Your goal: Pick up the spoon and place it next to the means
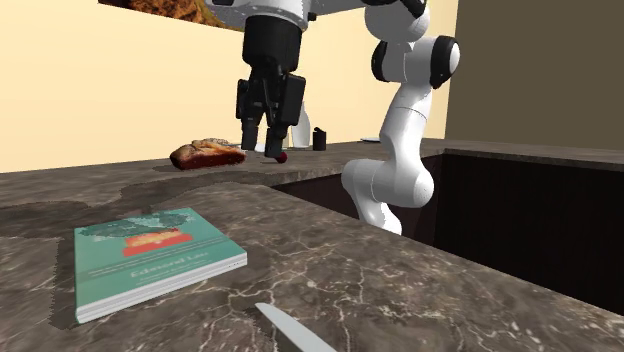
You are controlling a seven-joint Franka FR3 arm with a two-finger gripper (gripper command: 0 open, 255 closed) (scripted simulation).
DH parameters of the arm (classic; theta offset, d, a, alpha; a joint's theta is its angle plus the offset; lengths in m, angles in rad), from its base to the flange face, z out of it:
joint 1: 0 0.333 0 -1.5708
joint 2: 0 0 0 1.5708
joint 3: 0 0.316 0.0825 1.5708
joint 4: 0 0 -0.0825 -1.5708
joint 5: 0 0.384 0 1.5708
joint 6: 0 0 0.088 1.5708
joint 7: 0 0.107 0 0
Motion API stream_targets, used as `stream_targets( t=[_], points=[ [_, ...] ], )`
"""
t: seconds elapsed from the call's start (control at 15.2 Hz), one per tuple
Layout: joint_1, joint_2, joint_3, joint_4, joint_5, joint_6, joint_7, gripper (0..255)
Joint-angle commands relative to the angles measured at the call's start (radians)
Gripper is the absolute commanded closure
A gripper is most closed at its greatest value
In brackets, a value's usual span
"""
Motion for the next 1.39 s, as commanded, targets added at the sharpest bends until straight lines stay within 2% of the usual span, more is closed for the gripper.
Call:
stream_targets(
  t=[0.0,0.4,0.86,1.32],
  points=[
    [-0.001,0.006,-0.001,0.031,-0.001,-0.026,-0.002,255],
    [-0.003,0.024,-0.002,0.115,-0.003,-0.091,-0.004,255],
    [-0.025,-0.186,-0.106,-0.037,-0.032,-0.146,-0.124,255],
    [-0.058,-0.367,-0.219,-0.130,-0.101,-0.226,-0.248,255]
  ],
)
